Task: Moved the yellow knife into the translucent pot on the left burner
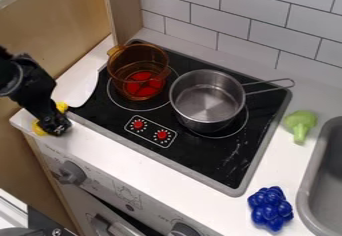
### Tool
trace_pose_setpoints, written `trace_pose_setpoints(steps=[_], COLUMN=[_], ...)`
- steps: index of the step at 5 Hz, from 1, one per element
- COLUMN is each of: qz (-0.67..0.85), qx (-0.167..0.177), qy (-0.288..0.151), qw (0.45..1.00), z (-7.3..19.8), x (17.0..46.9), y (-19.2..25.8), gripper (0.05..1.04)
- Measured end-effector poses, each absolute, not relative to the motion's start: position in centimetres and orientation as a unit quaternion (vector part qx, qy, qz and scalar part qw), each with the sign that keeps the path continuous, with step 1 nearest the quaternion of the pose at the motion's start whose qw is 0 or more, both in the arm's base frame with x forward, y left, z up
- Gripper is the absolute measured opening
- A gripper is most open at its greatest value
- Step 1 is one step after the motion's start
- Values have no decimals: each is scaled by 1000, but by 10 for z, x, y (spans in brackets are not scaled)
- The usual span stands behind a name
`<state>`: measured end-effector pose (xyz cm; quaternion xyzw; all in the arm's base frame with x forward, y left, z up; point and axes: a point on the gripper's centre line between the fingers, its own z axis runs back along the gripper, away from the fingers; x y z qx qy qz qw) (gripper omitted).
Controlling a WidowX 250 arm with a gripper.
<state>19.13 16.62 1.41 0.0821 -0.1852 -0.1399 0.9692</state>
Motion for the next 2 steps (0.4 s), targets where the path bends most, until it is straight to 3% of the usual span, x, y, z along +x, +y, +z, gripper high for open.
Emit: trace_pose_setpoints(steps=[2], qz=[-147], qx=[75], qy=[-195], qw=[967], z=[9], x=[197], y=[173], gripper=[971])
